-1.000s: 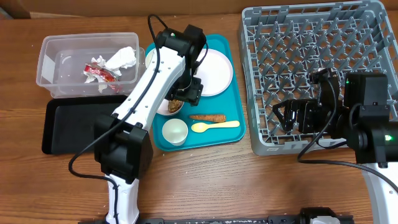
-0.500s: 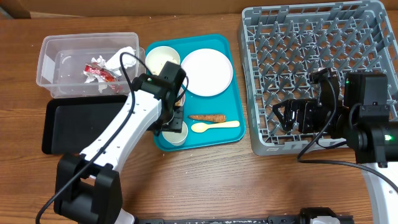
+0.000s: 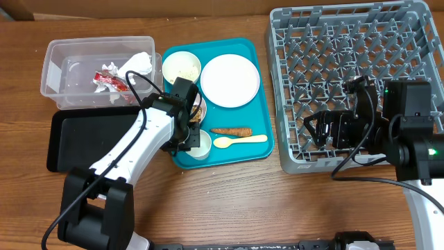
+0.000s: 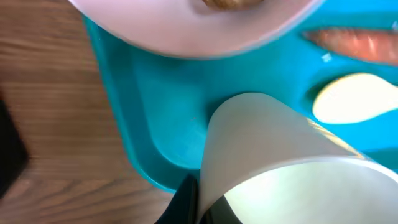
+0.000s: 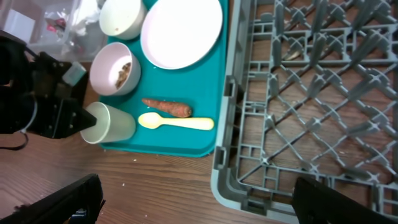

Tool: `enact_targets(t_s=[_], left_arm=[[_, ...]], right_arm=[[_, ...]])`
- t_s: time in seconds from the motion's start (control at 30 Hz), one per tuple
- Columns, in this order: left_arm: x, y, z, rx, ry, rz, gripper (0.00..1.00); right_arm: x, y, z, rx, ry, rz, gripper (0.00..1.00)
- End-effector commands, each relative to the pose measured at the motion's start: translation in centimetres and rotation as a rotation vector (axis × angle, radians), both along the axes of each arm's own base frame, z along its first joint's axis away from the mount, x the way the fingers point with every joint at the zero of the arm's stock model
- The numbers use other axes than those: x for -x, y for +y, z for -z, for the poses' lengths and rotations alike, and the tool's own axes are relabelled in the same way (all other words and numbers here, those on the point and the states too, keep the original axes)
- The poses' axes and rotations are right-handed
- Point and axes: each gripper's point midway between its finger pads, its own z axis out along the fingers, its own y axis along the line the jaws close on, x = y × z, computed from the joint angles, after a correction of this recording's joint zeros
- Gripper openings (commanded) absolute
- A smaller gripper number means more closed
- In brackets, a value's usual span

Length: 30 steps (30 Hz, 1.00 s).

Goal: Sort waste into correct bins and load items into the dishwasher
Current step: 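Reach the left gripper to the white cup and grasp it, then hand the white cup from the left gripper to the right gripper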

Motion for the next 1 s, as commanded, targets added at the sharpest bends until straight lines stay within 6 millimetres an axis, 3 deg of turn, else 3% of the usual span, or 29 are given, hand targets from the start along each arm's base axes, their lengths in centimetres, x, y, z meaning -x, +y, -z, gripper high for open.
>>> enact_targets(t_s=[0.0,0.13,0.23,0.3,0.47,0.67,0.77,0.9,0.97], left_arm=[[-1.1,-4.3,-4.4,0.305,-0.006,0.128,0.04],[-1.8,-8.7,-12.4,0.747,-0.082,0.324,0.04],[-2.0,-9.2,-17.6,1.022,-0.154,0.384,0.04],[-2.0,-9.2,-20.7,1.221,-0.199,0.398,0.04],[-1.5,-9.6,-24.7,1.461,-0.228,0.425,0.04],[-1.5,-9.7,-25.5,1.504,-0.247,0.446,0.04],[-1.5,-9.7,-25.8,1.521,-0.235,0.437,0.04],[-1.5,-9.7,-25.8,1.521,-0.226,0.428,0.04],[-1.5,-9.7,-25.8,1.522,-0.224,0.427,0.04]], right_arm=[[-0.3,2.2,-2.5,-0.128,-0.067,-0.085,1.0],[-0.8,4.9,-4.9,-0.318,-0.123,-0.168,0.96],[-2.2,5.5,-4.6,-0.383,-0.115,-0.157,0.96],[-2.3,6.8,-5.1,-0.462,-0.113,-0.239,0.96],[-3.0,10.0,-4.9,-0.497,-0.127,-0.371,1.0],[-1.9,14.8,-5.9,-0.574,-0.168,-0.587,1.0],[-1.9,15.9,-6.2,-0.578,-0.198,-0.631,1.0],[-0.6,17.5,-8.1,-0.624,-0.279,-0.753,0.99],[-0.5,17.9,-8.6,-0.627,-0.308,-0.776,0.93]])
